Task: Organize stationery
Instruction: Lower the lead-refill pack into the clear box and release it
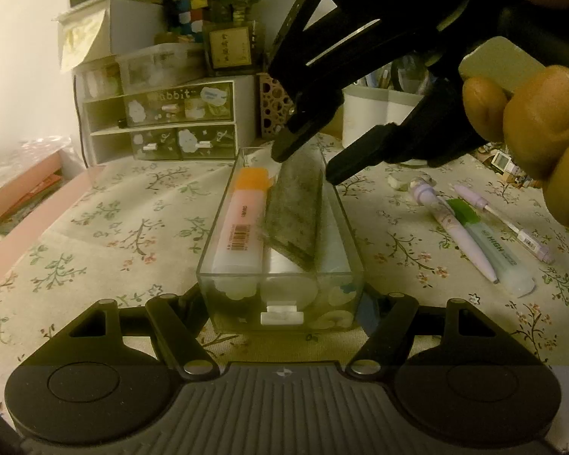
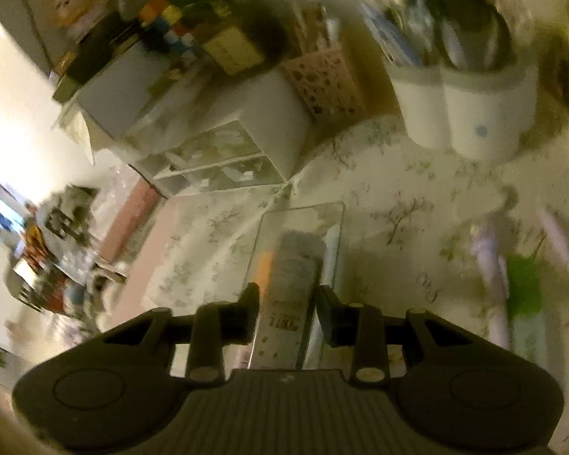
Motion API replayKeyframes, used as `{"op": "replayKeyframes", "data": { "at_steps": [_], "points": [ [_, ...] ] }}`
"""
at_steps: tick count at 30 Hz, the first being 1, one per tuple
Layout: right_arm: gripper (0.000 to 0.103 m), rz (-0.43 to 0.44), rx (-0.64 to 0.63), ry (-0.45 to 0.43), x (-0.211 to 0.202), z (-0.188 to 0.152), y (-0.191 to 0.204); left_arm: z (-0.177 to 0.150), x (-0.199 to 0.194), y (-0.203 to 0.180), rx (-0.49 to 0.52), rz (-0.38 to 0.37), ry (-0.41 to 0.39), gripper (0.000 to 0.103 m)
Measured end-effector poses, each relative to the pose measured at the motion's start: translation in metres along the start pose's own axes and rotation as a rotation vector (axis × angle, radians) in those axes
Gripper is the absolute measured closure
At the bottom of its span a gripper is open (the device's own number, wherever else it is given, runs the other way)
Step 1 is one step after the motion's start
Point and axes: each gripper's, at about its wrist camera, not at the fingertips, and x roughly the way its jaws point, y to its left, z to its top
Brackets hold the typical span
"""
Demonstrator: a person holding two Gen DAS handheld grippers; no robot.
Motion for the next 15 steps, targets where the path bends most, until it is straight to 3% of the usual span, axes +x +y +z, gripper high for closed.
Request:
{"op": "replayKeyframes", "data": {
  "at_steps": [6, 9, 15],
  "points": [
    [0.075, -0.01, -0.046, 0.004, -0.001, -0.001, 0.001, 0.0, 0.0, 0.0, 0.001, 0.0, 0.0, 0.03],
    [0.075, 0.027, -0.067, 0.009, -0.002, 0.0, 0.004, 0.0, 0.0, 0.0, 0.001, 0.0, 0.0, 0.03],
    [0.075, -0.01, -0.211, 0.047, 0.013, -0.002, 0.025, 0.001, 0.0, 0.0, 0.001, -0.003, 0.002, 0.03]
  ]
}}
